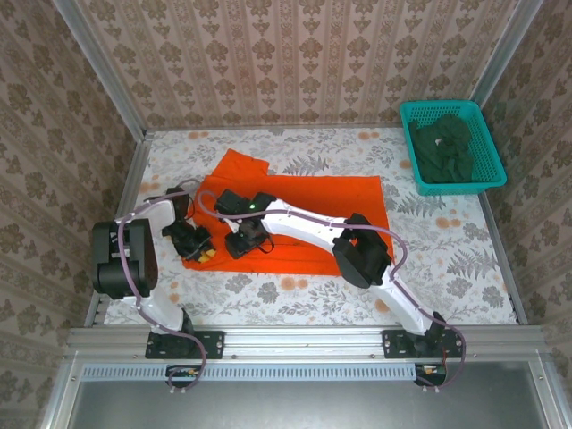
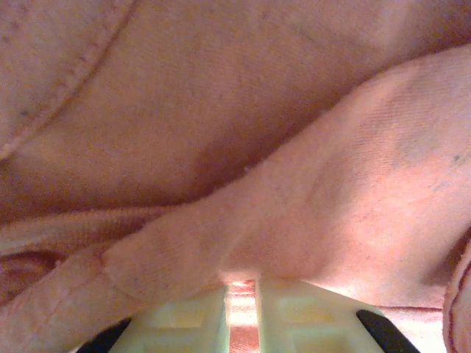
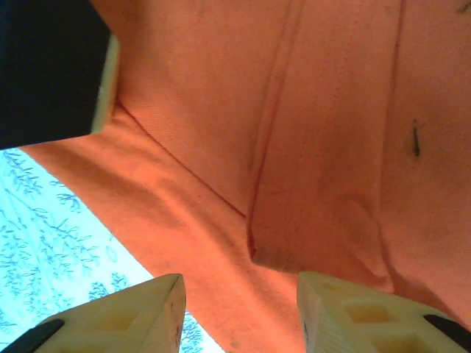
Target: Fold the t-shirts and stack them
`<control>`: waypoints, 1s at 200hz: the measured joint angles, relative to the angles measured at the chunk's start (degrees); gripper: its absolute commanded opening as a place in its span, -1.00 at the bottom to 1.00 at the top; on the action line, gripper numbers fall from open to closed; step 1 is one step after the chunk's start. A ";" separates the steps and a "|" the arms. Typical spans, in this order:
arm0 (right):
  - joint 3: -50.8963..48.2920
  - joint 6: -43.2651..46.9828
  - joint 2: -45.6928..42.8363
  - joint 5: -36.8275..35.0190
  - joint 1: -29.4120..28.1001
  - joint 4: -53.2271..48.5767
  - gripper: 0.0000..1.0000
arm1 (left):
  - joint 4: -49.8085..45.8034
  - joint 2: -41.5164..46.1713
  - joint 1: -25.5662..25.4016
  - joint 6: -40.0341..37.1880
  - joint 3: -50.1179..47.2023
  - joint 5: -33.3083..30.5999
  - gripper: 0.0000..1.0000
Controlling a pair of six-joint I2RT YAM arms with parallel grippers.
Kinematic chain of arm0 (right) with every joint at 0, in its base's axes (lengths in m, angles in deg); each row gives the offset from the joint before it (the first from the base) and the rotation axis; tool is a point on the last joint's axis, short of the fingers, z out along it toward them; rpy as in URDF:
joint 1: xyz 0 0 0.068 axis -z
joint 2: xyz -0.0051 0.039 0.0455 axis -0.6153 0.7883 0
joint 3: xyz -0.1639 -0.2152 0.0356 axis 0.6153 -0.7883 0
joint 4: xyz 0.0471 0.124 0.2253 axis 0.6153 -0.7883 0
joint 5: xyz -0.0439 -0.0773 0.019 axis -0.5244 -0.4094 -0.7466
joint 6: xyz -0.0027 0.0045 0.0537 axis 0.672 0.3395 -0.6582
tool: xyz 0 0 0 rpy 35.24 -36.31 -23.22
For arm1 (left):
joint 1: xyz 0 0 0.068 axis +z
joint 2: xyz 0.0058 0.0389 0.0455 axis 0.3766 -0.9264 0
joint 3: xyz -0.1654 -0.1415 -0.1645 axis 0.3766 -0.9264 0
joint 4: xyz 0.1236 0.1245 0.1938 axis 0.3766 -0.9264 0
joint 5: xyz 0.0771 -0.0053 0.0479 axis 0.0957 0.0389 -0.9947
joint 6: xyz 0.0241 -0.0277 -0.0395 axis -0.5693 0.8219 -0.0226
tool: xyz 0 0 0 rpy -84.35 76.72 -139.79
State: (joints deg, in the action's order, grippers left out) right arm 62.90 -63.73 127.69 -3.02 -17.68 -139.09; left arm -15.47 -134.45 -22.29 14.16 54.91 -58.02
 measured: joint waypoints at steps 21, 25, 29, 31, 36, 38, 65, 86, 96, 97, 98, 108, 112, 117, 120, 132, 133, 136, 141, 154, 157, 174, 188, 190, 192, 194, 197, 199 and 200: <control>2.86 0.66 1.77 -1.20 -0.07 -1.75 -0.07 | 0.00 -0.02 0.26 -0.31 -0.07 0.24 -0.65; 3.30 0.74 2.05 -1.49 -0.13 -2.05 -0.07 | 0.02 -0.02 0.26 -0.39 -0.11 0.31 -0.65; 3.69 0.87 2.32 -1.77 -0.17 -2.29 -0.07 | 0.04 -0.02 0.26 -0.44 -0.17 0.37 -0.65; 3.89 0.96 2.43 -1.92 -0.22 -2.54 -0.07 | 0.04 -0.02 0.26 -0.44 -0.20 0.39 -0.65; 4.37 1.11 2.73 -2.23 -0.26 -2.89 -0.07 | 0.04 -0.02 0.26 -0.46 -0.26 0.42 -0.65; 4.63 1.18 2.89 -2.38 -0.26 -3.13 -0.07 | 0.04 -0.02 0.26 -0.46 -0.26 0.42 -0.65; 9.53 1.60 5.53 -3.85 -0.55 -5.73 -0.09 | 0.09 -0.02 0.28 -0.66 -0.31 0.44 -0.65; 13.97 1.75 8.20 -4.87 -0.87 -7.69 -0.18 | 0.09 -0.02 0.48 -0.85 -0.31 0.46 -0.65; 15.30 1.81 9.09 -5.14 -1.01 -8.48 -0.24 | 0.09 -0.02 0.59 -0.98 -0.31 0.57 -0.65; 15.39 1.86 9.14 -5.16 -1.03 -8.48 -0.24 | 0.09 -0.02 0.61 -1.01 -0.31 0.57 -0.65; 15.50 1.92 9.25 -5.20 -1.03 -8.59 -0.25 | 0.09 -0.02 0.63 -1.05 -0.31 0.61 -0.65; 16.24 1.92 9.86 -5.27 -1.14 -9.07 -0.28 | 0.09 -0.02 0.66 -1.14 -0.31 0.66 -0.65; 16.41 1.97 10.05 -5.35 -1.16 -9.25 -0.30 | 0.07 -0.02 0.66 -1.25 -0.31 0.66 -0.65; 16.65 1.99 10.29 -5.46 -1.20 -9.51 -0.34 | 0.09 -0.02 0.66 -1.31 -0.31 0.66 -0.64; 16.74 1.97 10.40 -5.49 -1.25 -9.66 -0.36 | 0.09 -0.02 0.66 -1.36 -0.31 0.66 -0.65; 16.98 2.01 10.80 -5.66 -1.25 -10.21 -0.42 | 0.09 -0.02 0.76 -1.51 -0.31 0.66 -0.64; 17.00 1.99 10.82 -5.66 -1.25 -10.23 -0.43 | 0.09 -0.02 0.76 -1.51 -0.31 0.66 -0.64; 17.00 2.01 10.84 -5.68 -1.25 -10.34 -0.44 | 0.07 -0.02 0.81 -1.51 -0.31 0.68 -0.65; 17.00 1.99 10.88 -5.77 -1.25 -10.47 -0.46 | 0.11 -0.02 0.94 -1.51 -0.35 0.76 -0.64; 17.05 2.05 10.91 -6.05 -1.25 -10.97 -0.55 | 0.15 -0.02 1.14 -1.53 -0.48 0.94 -0.65; 17.07 2.14 10.91 -6.14 -1.25 -11.04 -0.58 | 0.17 -0.02 1.18 -1.53 -0.52 1.01 -0.65; 17.16 2.43 10.91 -6.51 -1.22 -11.37 -0.79 | 0.22 -0.02 1.42 -1.55 -0.63 1.27 -0.64; 17.16 2.71 10.91 -6.67 -1.20 -11.52 -0.94 | 0.24 -0.02 1.46 -1.57 -0.70 1.31 -0.65; 17.16 2.95 10.91 -6.69 -1.18 -11.52 -0.97 | 0.24 -0.02 1.49 -1.57 -0.70 1.31 -0.64; 17.16 2.97 10.91 -6.71 -1.16 -11.52 -0.98 | 0.26 -0.02 1.51 -1.60 -0.70 1.31 -0.65; 17.16 2.64 10.91 -6.69 -1.16 -11.54 -1.00 | 0.26 -0.02 1.51 -1.64 -0.72 1.33 -0.65; 17.16 3.10 10.91 -6.71 -1.11 -11.54 -1.00 | 0.26 -0.02 1.51 -1.70 -0.74 1.33 -0.65; 17.16 2.69 10.91 -6.69 -1.07 -11.54 -1.00 | 0.26 -0.02 1.53 -1.73 -0.74 1.36 -0.64; 17.16 2.64 10.91 -6.69 -1.03 -11.54 -1.00 | 0.26 -0.02 1.53 -1.73 -0.74 1.36 -0.64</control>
State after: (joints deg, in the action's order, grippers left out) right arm 80.05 -61.09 138.59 -9.71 -18.71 -150.63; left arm -15.21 -134.47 -20.76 12.44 54.17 -56.66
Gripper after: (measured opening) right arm 0.069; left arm 0.176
